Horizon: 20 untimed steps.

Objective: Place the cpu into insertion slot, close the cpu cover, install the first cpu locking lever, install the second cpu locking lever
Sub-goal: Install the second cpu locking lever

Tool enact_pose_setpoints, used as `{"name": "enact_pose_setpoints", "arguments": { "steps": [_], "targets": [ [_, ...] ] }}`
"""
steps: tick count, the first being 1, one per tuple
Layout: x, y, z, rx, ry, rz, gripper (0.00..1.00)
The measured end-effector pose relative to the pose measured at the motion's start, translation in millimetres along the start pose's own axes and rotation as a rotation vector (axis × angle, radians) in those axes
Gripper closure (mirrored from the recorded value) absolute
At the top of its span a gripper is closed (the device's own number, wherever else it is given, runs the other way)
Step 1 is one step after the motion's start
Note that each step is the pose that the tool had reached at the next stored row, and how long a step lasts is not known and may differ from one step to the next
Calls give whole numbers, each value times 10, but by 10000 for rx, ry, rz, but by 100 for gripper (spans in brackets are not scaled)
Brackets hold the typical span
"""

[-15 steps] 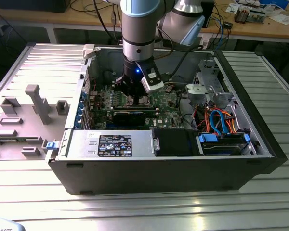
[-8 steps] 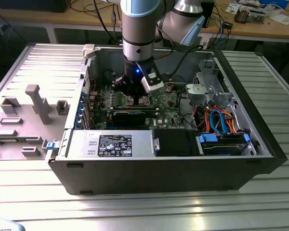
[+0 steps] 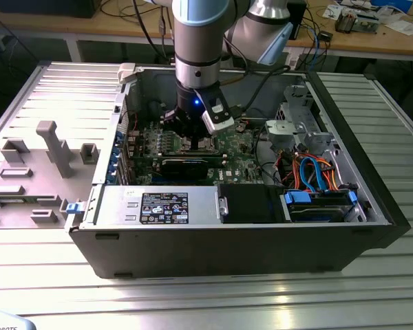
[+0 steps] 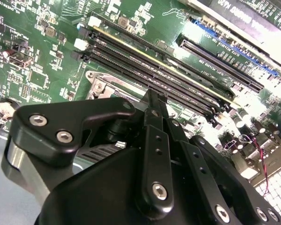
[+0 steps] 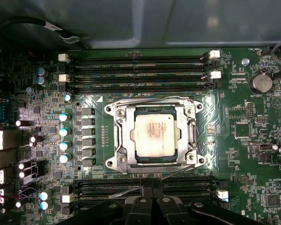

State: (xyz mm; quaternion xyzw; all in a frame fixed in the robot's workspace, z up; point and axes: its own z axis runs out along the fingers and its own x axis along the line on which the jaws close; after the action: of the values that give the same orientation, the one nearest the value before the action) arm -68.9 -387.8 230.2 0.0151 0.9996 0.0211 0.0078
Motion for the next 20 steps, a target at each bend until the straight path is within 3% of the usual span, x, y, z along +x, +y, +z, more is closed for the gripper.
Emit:
{"name": "enact_pose_setpoints", "arguments": {
  "steps": [5,11,16,20],
  "targets": [
    [0,-20,-1,-27,2,1,89],
    [10,-42,-1,-163,17,5,89],
    [33,-53,9,-401,46,7,89],
    [34,-68,11,-408,56,10,89]
  ]
}}
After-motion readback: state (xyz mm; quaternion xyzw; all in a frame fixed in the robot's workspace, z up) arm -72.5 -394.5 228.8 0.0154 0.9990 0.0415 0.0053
